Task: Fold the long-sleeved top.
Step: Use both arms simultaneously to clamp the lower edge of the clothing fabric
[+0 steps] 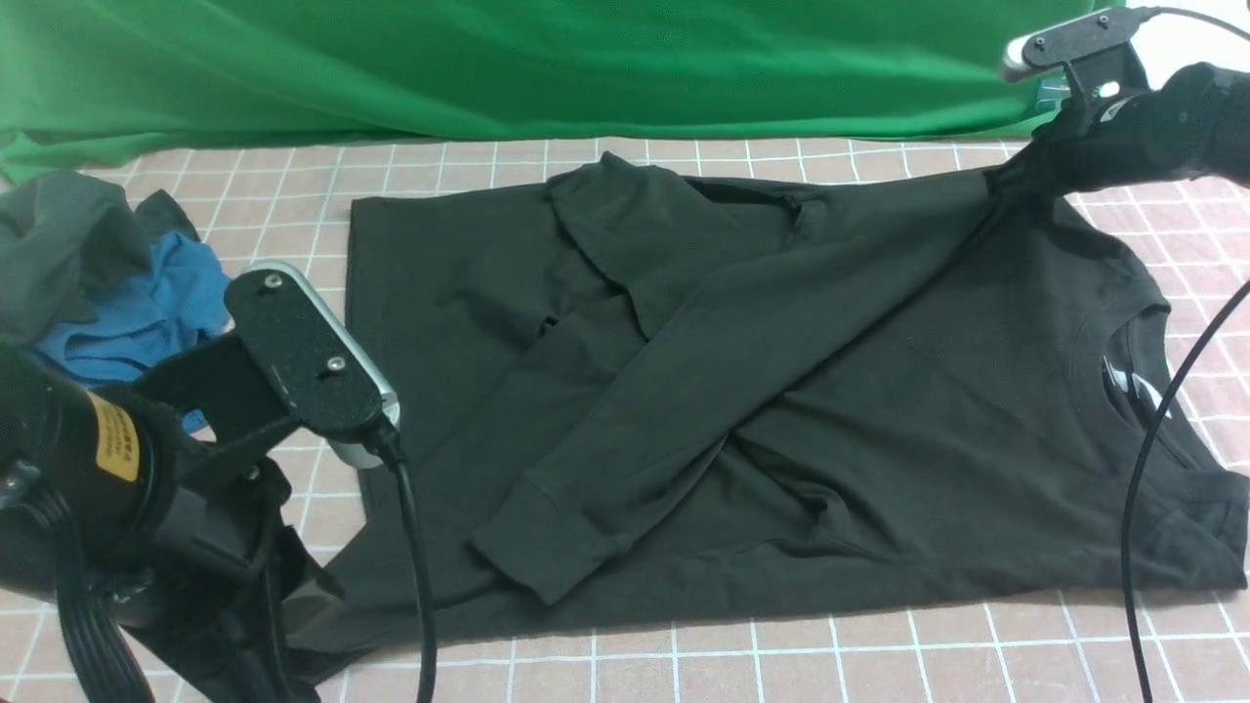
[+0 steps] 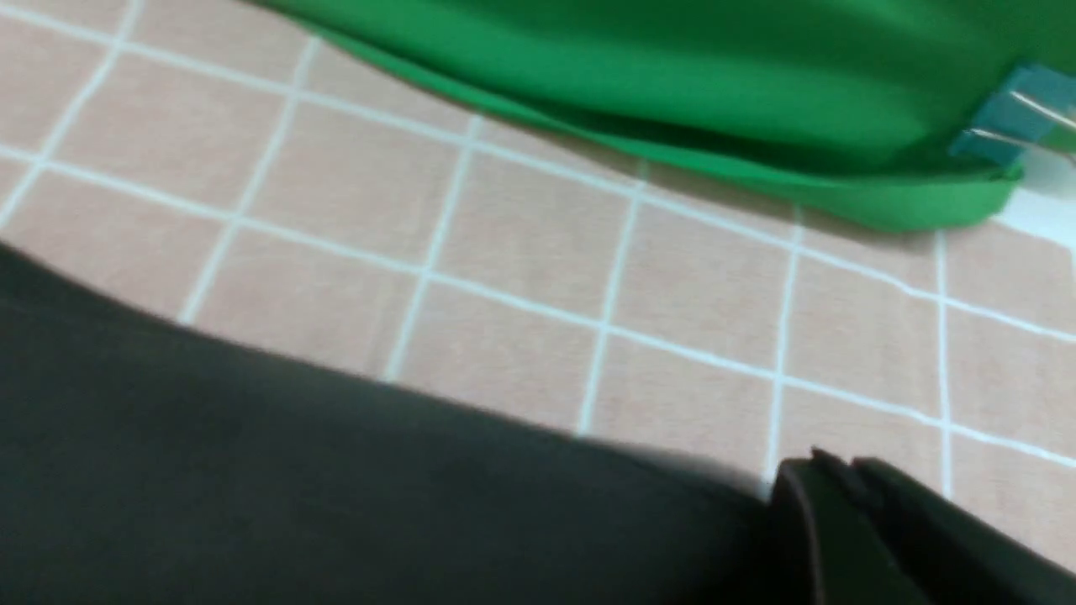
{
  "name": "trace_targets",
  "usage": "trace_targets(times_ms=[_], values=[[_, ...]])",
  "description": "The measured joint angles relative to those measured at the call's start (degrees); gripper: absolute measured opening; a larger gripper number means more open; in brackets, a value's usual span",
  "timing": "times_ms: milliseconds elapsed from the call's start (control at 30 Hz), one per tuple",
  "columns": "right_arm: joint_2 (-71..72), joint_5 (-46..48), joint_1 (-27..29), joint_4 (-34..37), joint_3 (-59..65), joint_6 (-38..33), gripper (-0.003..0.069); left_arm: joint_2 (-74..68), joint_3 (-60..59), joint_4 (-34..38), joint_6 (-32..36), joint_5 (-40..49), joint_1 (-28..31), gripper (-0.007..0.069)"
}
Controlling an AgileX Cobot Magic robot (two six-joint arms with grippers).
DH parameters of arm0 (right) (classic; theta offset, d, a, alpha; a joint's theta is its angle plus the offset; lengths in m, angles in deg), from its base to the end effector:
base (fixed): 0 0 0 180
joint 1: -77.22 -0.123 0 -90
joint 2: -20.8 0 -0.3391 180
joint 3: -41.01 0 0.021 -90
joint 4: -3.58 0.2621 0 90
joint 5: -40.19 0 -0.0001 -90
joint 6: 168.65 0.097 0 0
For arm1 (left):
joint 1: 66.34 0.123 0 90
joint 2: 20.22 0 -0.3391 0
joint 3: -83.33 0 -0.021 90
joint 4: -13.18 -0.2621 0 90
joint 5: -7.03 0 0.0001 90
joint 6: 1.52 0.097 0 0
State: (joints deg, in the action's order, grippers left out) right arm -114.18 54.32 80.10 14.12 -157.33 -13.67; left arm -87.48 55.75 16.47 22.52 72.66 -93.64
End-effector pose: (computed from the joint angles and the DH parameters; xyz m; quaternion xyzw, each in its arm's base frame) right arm 0.5565 -0.0236 0.2011 -0.1035 0.9022 -0.0442 0.4164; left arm 0.1436 -0.0798 0.3432 0.4202 0.8910 -0.0326 0.1687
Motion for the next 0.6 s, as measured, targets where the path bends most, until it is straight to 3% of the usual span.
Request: trace_targets(times_ms=[33, 167, 267, 333, 433, 500, 600], values=[[0.00, -0.23, 0.13, 0.00, 0.00, 0.07, 0.0111, 0.00, 0.00, -0.12, -0.29, 0.05, 0.00, 0.0017], [1.35, 2.89, 0.42, 0.00, 0.00, 0.96, 0.0404, 0.00, 0.00, -0.47, -0.56, 0.50, 0.00, 0.0020], [4.01, 9.02, 0.42, -0.05, 0.00, 1.34, 0.0508, 0.00, -1.59, -0.14, -0.56, 0.85, 0.77, 0.0055], [6.08, 11.95, 0.37, -0.05, 0.00, 1.46, 0.0501, 0.00, -3.36, 0.05, -0.56, 0.98, 2.30, 0.0099], [9.80, 16.99, 0.37, 0.00, 0.00, 1.46, 0.0409, 0.00, -8.30, -0.07, 0.80, -0.04, 6.17, 0.0202], [13.01, 20.57, 0.15, 0.00, 0.36, 1.48, 0.0335, 0.00, -13.24, -0.73, 1.94, -4.58, 11.44, 0.0319], [17.57, 22.12, -0.43, 0.29, 2.51, 1.54, 0.0297, 0.00, -17.90, -1.10, 3.16, -13.29, 17.96, 0.0438]])
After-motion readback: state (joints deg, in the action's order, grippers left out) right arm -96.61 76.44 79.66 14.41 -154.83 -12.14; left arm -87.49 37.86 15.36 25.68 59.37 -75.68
